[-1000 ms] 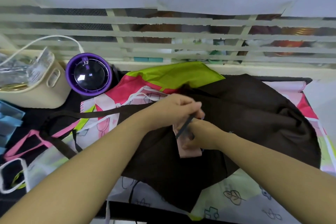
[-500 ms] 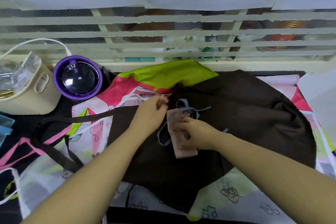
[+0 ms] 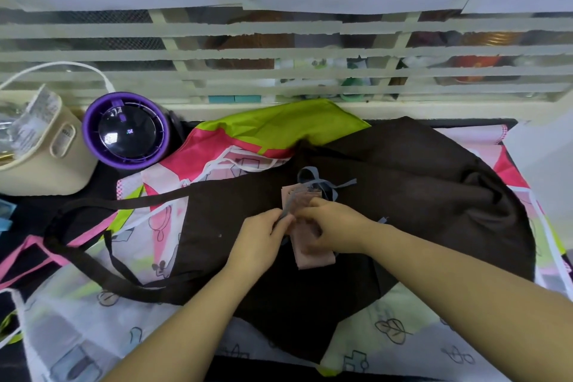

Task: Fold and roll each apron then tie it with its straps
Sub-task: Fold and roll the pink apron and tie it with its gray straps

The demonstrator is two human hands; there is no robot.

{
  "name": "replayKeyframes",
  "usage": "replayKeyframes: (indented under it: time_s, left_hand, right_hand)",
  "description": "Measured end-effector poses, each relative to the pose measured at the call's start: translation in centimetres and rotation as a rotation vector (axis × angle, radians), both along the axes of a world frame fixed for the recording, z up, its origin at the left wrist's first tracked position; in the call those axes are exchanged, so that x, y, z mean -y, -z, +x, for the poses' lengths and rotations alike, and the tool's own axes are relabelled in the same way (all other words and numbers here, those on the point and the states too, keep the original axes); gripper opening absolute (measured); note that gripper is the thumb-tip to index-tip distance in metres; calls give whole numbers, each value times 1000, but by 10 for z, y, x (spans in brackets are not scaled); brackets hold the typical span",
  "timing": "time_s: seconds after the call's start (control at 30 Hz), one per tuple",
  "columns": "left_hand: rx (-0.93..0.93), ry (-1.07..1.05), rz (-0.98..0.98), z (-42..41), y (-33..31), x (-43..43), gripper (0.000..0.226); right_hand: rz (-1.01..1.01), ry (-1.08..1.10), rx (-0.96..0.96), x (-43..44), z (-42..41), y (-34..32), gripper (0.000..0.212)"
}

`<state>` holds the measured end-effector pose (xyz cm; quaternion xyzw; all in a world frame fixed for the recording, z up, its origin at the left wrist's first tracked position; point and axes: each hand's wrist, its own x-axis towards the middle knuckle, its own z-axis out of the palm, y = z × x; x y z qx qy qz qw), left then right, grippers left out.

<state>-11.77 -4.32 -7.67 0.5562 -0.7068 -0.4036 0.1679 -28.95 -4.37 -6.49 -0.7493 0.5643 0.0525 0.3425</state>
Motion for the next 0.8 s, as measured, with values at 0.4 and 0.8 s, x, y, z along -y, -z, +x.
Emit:
replayKeyframes:
  time_s: [0.4,0.8]
  left_hand:
    - [109,391,228,-44,-9,15,30]
    - [-107,130,472,-44,-12,23,36]
  right_hand:
    - [57,-271,-189,18,-18,-56,26]
    - [120,383,629,54,8,-84,27]
